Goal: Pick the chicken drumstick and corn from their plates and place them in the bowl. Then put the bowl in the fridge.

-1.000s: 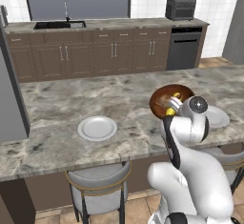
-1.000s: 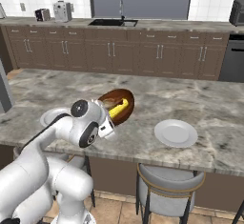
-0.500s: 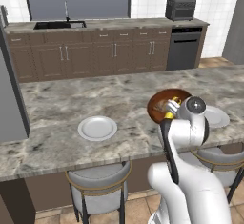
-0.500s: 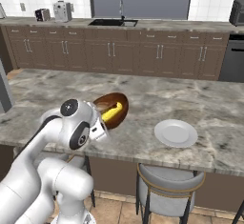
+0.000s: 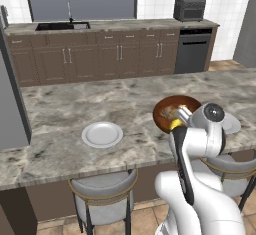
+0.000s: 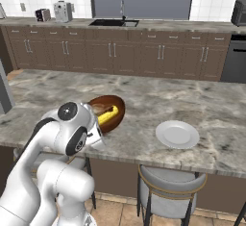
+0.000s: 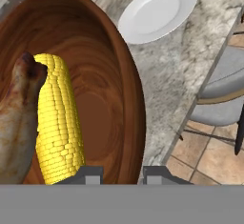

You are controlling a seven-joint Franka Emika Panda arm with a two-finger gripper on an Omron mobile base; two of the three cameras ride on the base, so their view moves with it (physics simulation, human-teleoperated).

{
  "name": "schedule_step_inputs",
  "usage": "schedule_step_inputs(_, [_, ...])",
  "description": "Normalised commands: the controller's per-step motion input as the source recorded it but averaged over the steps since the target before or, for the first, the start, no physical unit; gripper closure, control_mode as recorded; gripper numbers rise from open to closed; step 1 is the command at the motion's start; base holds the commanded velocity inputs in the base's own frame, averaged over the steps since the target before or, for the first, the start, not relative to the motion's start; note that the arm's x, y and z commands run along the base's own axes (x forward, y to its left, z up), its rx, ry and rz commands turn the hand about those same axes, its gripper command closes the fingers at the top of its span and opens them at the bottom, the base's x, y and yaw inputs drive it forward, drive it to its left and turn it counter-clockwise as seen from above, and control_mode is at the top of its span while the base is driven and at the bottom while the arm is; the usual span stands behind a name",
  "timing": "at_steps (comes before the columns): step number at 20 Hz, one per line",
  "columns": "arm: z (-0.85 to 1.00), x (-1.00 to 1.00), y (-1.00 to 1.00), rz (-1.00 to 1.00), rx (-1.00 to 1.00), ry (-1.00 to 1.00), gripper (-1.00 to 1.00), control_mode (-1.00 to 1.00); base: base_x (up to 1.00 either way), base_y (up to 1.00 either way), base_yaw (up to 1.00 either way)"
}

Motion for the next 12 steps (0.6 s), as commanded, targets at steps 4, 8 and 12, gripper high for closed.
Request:
schedule_step_inputs(4, [0.08, -0.03, 0.14, 0.00, 0.06, -0.01, 1.00, -1.00, 0.00, 0.00, 0.00])
schedule_step_inputs(8, [0.04, 0.00, 0.13, 0.00, 0.00, 0.04, 1.00, -1.00, 0.00, 0.00, 0.00])
schedule_step_inputs(12, [0.00, 0.00, 0.04, 0.00, 0.00, 0.01, 1.00, -1.00, 0.00, 0.00, 0.00])
